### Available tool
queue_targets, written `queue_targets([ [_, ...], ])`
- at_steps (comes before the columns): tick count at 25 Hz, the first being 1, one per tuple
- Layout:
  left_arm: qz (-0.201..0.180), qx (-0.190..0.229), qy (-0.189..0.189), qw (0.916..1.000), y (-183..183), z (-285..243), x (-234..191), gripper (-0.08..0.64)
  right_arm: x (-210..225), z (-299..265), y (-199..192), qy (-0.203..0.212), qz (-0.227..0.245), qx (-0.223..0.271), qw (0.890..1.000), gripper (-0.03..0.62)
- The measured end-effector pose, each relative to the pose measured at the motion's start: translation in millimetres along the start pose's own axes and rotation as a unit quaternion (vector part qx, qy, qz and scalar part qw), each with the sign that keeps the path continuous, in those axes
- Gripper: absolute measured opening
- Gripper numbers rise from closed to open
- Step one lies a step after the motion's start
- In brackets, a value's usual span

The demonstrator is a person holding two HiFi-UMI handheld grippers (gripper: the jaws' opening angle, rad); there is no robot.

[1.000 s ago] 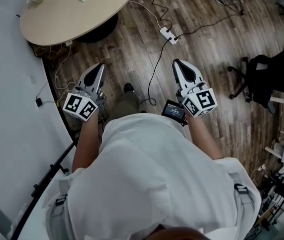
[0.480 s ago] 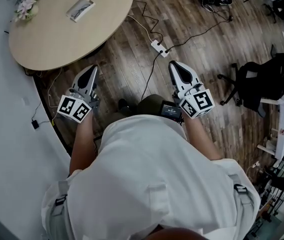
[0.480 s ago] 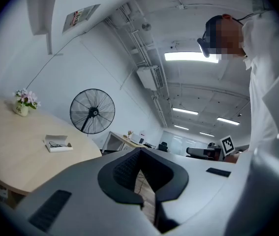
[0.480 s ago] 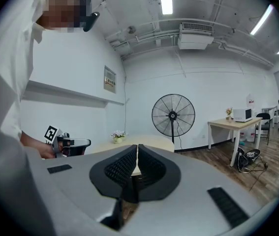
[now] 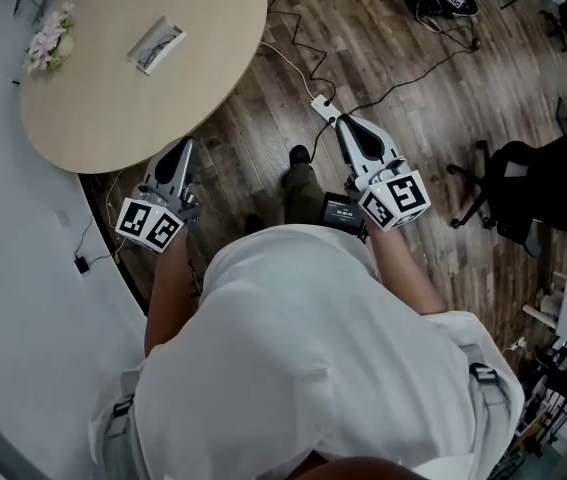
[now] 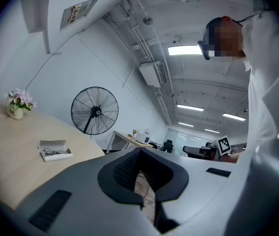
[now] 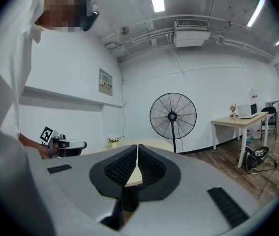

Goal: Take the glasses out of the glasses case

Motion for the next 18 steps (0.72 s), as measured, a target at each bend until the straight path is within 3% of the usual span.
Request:
queue_targets([
  [13, -0.009, 0.005, 0.130, 0.9915, 50.9, -140.8, -50.7, 0.012, 152.1, -155.8, 37.8, 0.126, -0.004, 0.013, 0.992, 0.025],
  [18, -0.012, 0.018, 0.183, 0.9829, 66.7, -163.7, -68.5, 0.012, 176.0, -208.2, 42.7, 0.193, 0.001, 0.013, 0.981, 0.025],
])
Point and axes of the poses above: the fingertips, and each gripper's own axes: z backward along the fingers, x to its right, y out of its top, the point moved 1 cm from there along z, backward along the fingers, and after that the axes turned 4 degrees about z, right-handed, at the moved point
